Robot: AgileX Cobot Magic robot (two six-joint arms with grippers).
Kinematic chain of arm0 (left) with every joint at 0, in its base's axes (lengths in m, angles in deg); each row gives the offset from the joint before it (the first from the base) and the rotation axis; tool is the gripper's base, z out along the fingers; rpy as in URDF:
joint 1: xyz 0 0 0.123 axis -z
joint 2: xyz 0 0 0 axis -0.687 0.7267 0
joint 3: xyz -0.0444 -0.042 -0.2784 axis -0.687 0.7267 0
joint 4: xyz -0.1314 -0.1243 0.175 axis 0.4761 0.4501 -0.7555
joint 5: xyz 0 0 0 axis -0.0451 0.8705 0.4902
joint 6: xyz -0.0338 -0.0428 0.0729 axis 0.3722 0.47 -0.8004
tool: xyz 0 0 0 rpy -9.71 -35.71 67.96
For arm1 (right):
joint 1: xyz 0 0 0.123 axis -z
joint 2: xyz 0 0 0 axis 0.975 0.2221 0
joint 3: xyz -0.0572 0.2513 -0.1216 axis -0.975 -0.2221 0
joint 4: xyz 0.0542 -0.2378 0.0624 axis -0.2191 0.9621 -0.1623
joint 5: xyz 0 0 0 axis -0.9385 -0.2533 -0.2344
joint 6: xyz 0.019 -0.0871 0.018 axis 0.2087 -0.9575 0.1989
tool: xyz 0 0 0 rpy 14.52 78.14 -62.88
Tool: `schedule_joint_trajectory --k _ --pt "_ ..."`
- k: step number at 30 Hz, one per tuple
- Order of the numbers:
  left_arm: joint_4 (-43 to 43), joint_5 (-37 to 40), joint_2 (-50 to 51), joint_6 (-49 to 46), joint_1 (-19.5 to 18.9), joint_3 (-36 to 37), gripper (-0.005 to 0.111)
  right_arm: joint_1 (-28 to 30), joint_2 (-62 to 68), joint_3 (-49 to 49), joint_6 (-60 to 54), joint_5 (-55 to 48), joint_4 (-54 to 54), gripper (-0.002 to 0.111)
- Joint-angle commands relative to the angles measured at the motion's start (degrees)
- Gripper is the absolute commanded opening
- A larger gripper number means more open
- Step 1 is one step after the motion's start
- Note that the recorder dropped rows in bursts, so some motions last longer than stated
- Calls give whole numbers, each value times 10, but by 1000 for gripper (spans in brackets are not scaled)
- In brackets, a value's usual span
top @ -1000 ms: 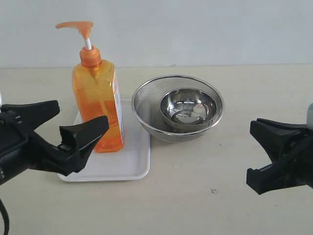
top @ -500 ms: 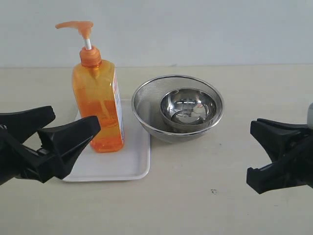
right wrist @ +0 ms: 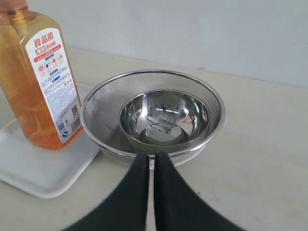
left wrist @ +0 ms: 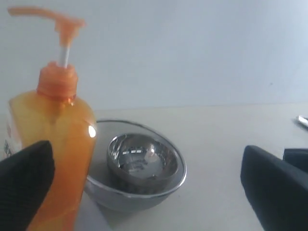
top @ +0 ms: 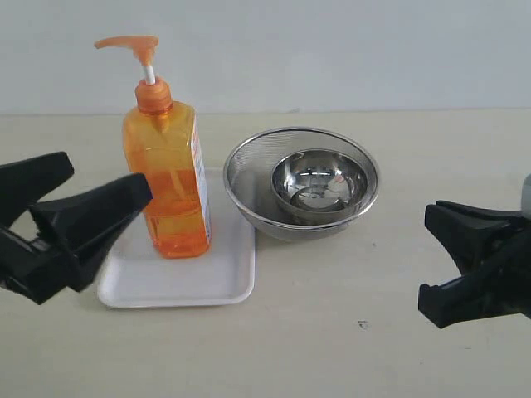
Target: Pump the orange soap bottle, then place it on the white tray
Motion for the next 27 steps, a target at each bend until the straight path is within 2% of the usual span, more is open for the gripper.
schedule_joint_trajectory --k 1,5,7,15,17,18,23,27 --pt "-4 76 -87 22 -41 3 98 1 -3 -3 0 1 3 0" --pt "-4 163 -165 25 -106 10 98 1 -3 -3 2 1 3 0" --pt "-4 164 -190 25 -122 24 98 1 -3 -3 2 1 3 0" --pt "-24 160 -321 25 -153 109 98 1 -3 -3 2 1 3 0" --pt "-34 156 -362 25 -164 109 98 1 -3 -3 2 1 3 0" --pt "-34 185 -383 25 -170 109 98 1 -3 -3 2 1 3 0" --pt "-34 210 -451 26 -199 109 98 1 -3 -3 2 1 3 0" --pt "-34 264 -495 28 -220 109 98 1 -3 -3 2 0 3 0"
